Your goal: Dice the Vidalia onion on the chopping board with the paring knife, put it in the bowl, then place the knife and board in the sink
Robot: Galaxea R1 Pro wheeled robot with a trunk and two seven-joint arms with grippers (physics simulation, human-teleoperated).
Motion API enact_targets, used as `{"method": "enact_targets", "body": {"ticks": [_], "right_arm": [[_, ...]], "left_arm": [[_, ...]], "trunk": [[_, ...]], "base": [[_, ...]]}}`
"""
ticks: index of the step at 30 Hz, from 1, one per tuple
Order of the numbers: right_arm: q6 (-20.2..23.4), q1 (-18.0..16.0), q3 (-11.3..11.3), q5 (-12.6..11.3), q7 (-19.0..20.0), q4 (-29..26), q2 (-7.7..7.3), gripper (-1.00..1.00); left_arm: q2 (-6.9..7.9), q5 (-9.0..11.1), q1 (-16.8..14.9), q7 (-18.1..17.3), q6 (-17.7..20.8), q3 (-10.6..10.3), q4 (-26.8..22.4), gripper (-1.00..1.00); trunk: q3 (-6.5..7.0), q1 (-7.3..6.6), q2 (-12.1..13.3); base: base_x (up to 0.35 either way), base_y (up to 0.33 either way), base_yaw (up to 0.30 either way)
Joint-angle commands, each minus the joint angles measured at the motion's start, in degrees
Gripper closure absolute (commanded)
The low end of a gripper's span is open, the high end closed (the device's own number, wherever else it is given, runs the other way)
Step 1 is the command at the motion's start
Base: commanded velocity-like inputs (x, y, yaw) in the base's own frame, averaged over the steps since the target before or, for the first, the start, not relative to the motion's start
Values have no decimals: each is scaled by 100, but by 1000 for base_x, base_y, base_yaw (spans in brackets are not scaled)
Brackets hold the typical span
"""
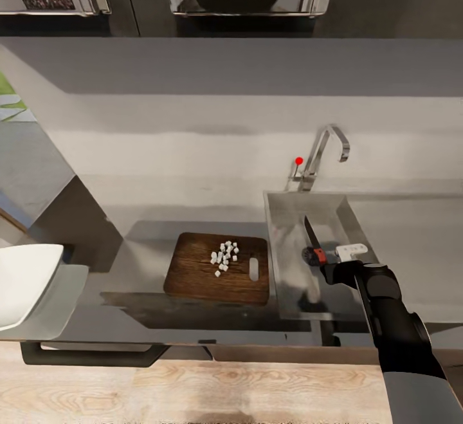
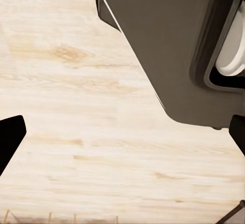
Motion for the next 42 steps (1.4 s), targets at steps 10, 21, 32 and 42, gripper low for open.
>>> {"method": "enact_targets", "body": {"ticks": [10,21,32,42], "right_arm": [[21,-4,-3,59,57,-4,1,100],[17,-4,-3,59,57,-7,2,100],[17,-4,-3,60,57,-3,1,100],[15,-4,-3,58,57,-5,-2,100]], "left_arm": [[0,26,-1,8,-2,0,-2,-100],[-4,27,-1,8,-2,0,-2,-100],[-9,28,-1,8,-2,0,-2,-100],[-9,26,-1,8,-2,0,-2,-100]], "trunk": [[-99,2,-9],[-201,2,-9],[-302,2,-9],[-393,2,-9]], "base": [[0,0,0],[0,0,0],[0,0,0],[0,0,0]]}}
